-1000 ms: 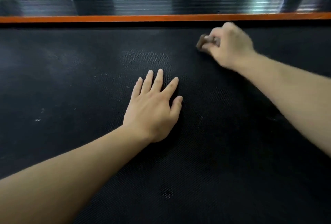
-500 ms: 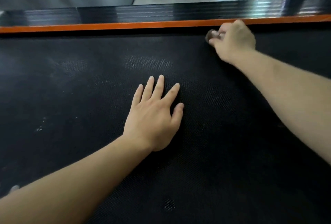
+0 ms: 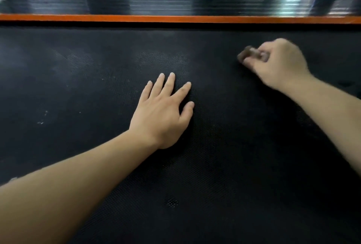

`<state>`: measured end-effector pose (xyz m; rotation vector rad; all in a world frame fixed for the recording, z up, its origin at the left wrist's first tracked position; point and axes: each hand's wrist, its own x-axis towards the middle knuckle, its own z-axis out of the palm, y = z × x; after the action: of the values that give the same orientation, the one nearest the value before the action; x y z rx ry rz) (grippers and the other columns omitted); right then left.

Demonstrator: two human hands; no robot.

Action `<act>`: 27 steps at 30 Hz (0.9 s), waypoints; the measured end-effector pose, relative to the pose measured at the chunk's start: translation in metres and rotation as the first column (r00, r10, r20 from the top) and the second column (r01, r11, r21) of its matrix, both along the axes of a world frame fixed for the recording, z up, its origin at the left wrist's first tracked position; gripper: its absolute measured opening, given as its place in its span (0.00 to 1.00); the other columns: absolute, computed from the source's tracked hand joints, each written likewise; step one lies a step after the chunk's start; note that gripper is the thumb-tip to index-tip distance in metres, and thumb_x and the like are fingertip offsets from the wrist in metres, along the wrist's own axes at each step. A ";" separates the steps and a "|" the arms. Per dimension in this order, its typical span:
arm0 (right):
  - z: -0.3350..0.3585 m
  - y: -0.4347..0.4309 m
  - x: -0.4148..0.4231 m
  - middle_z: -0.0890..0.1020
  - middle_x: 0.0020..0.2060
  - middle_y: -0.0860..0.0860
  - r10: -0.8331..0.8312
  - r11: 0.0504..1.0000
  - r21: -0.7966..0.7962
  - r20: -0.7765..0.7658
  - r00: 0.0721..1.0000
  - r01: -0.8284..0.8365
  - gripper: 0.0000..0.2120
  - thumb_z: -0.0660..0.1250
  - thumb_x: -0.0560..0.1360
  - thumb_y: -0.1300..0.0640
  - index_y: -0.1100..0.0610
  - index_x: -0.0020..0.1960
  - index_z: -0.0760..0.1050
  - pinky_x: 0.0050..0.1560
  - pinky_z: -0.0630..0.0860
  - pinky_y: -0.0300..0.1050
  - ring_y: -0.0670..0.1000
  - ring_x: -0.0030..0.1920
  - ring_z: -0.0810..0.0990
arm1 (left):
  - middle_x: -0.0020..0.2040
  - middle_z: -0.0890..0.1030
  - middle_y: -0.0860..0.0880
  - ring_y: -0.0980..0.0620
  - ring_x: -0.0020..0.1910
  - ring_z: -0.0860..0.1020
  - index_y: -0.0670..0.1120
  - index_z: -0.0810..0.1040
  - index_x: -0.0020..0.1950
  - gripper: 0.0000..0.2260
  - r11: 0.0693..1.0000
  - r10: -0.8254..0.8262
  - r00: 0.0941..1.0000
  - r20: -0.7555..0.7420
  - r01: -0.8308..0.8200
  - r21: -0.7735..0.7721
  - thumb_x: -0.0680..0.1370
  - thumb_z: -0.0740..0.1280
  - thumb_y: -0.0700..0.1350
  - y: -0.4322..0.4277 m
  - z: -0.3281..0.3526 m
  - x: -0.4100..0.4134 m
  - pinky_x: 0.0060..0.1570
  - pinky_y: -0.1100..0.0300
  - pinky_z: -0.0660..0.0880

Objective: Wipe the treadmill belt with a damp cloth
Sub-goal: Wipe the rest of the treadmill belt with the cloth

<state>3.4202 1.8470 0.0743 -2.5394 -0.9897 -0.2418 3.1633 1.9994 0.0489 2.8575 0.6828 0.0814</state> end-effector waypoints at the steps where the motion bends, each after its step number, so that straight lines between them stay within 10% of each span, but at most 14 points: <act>1: 0.003 -0.006 0.009 0.78 0.44 0.57 -0.122 0.992 0.012 -0.010 0.992 0.122 0.16 0.70 0.74 0.41 0.54 0.49 0.81 0.43 0.70 0.47 0.62 0.46 0.78 | 0.84 0.48 0.49 0.50 0.82 0.41 0.60 0.53 0.83 0.27 1.000 -0.003 1.000 -0.001 0.003 0.001 0.83 0.47 0.62 0.000 0.001 0.001 0.80 0.50 0.39; 3: 0.002 -0.011 -0.003 0.78 0.48 0.60 -0.208 0.977 0.038 -0.009 0.978 0.208 0.17 0.69 0.74 0.42 0.55 0.52 0.81 0.46 0.71 0.49 0.64 0.50 0.78 | 0.84 0.48 0.49 0.50 0.82 0.41 0.60 0.53 0.83 0.27 1.000 -0.001 1.000 -0.009 0.001 0.010 0.83 0.47 0.62 -0.002 0.002 0.000 0.80 0.50 0.39; 8: -0.003 -0.059 -0.102 0.71 0.38 0.48 0.264 0.964 -0.011 -0.085 0.961 -0.266 0.13 0.69 0.72 0.42 0.53 0.44 0.79 0.36 0.70 0.46 0.51 0.37 0.72 | 0.84 0.48 0.49 0.50 0.82 0.42 0.60 0.53 0.83 0.27 1.000 0.003 1.000 -0.023 -0.003 0.011 0.83 0.47 0.62 -0.004 0.004 0.000 0.80 0.50 0.39; 13: -0.002 -0.082 -0.074 0.71 0.41 0.52 -0.090 0.995 0.046 -0.044 0.995 0.092 0.16 0.70 0.73 0.42 0.55 0.46 0.79 0.41 0.71 0.49 0.58 0.43 0.75 | 0.84 0.47 0.48 0.49 0.82 0.42 0.59 0.53 0.83 0.27 1.000 0.000 0.999 -0.047 0.001 0.010 0.83 0.47 0.61 -0.008 0.008 0.000 0.80 0.49 0.40; 18: -0.005 -0.104 -0.174 0.69 0.39 0.48 0.407 0.913 0.016 -0.086 0.909 -0.407 0.16 0.62 0.74 0.39 0.52 0.42 0.77 0.34 0.72 0.46 0.49 0.37 0.70 | 0.84 0.50 0.45 0.47 0.83 0.44 0.55 0.56 0.83 0.25 1.000 0.009 0.999 -0.032 -0.008 0.017 0.85 0.50 0.57 -0.013 0.014 0.001 0.80 0.50 0.41; 24: 0.000 -0.122 -0.122 0.69 0.38 0.47 0.033 0.998 0.052 -0.082 0.996 -0.029 0.16 0.64 0.73 0.38 0.51 0.42 0.77 0.37 0.72 0.47 0.51 0.39 0.72 | 0.84 0.43 0.42 0.44 0.82 0.38 0.49 0.51 0.83 0.29 0.972 0.177 0.979 -0.095 -0.190 -0.141 0.85 0.50 0.59 -0.060 0.013 0.016 0.79 0.46 0.36; 27: -0.003 -0.133 -0.171 0.69 0.40 0.47 0.325 0.945 0.016 -0.092 0.941 -0.325 0.15 0.62 0.72 0.40 0.50 0.45 0.78 0.35 0.69 0.43 0.48 0.38 0.69 | 0.83 0.42 0.41 0.42 0.81 0.36 0.49 0.47 0.84 0.33 0.982 0.186 0.979 -0.087 -0.188 -0.015 0.83 0.46 0.64 -0.072 0.003 0.017 0.79 0.43 0.36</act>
<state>3.2494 1.7139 0.0717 -2.3146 -1.3478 -0.0263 3.1805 1.9278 0.0521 2.7807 0.9628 -0.0203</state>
